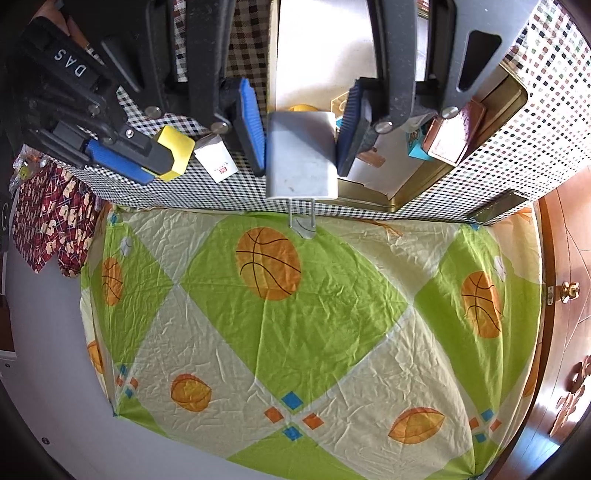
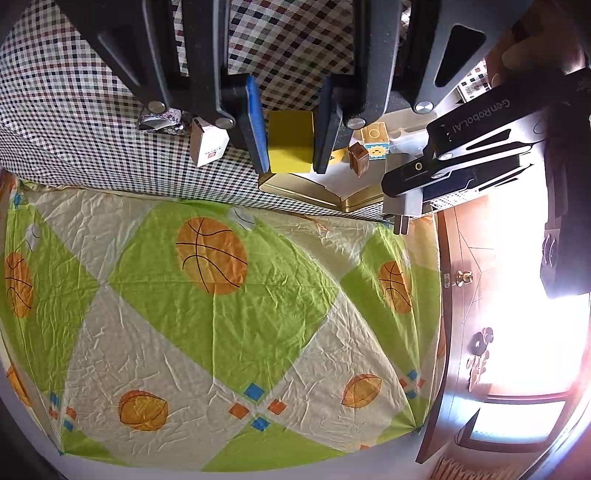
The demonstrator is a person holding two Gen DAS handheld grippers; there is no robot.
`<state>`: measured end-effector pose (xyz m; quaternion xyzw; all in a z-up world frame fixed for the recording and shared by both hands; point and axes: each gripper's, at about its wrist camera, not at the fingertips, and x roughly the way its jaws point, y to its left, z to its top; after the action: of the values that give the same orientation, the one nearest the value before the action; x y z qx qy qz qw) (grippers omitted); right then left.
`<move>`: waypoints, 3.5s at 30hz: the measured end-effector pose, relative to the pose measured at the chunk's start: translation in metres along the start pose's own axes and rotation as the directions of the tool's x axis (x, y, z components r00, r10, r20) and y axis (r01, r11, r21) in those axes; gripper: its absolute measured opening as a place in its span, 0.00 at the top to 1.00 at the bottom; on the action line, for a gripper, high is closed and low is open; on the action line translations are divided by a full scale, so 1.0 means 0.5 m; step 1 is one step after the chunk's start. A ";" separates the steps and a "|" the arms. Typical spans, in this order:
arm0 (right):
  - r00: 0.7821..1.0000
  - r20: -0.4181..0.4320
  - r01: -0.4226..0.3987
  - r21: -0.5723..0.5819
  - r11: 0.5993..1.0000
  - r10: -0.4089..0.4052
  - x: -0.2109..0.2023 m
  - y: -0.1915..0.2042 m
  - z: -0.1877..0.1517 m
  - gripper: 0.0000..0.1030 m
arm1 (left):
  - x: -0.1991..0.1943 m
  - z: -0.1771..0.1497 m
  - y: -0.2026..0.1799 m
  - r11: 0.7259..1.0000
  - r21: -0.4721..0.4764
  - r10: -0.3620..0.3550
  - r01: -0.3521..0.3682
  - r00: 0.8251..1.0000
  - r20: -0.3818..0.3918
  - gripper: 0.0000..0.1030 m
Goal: Organize rigid objects
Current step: 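Carry the white charger and yellow cube over the gold tin with both tools, then lower the charger and cube into the tin and open both tools, then move the left tool to the small white box while the right tool approaches the amethyst geode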
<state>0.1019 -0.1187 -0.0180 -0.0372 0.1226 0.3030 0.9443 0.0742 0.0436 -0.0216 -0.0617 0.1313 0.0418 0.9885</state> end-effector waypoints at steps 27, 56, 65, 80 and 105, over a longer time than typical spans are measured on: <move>0.998 -0.031 -0.063 -0.024 0.998 0.063 0.047 0.053 0.008 0.74 | 0.013 -0.001 0.076 0.997 -0.026 0.066 -0.067 0.997 -0.039 0.64; 0.935 -0.278 -0.214 0.056 0.975 0.221 0.241 0.091 0.013 0.73 | 0.107 0.013 0.179 0.988 -0.017 0.143 -0.150 0.962 -0.232 0.61; 0.974 -0.204 -0.089 0.039 0.995 0.095 0.143 0.004 0.016 0.42 | 0.081 0.020 0.125 0.994 -0.013 0.106 -0.110 0.976 -0.190 0.29; 0.928 -0.337 0.224 0.154 0.962 -0.162 0.121 -0.287 -0.014 0.36 | 0.142 0.036 -0.138 0.992 0.124 -0.011 0.038 0.977 -0.212 0.01; 0.867 -0.494 0.186 0.188 0.964 -0.071 0.227 -0.337 -0.050 0.42 | 0.251 0.050 -0.199 0.990 0.136 0.016 0.026 0.955 -0.295 0.01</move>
<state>0.2840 -0.1957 -0.0719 -0.0102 0.3855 0.2039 0.8999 0.2112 -0.0431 -0.0199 0.0012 0.2800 0.0205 0.9598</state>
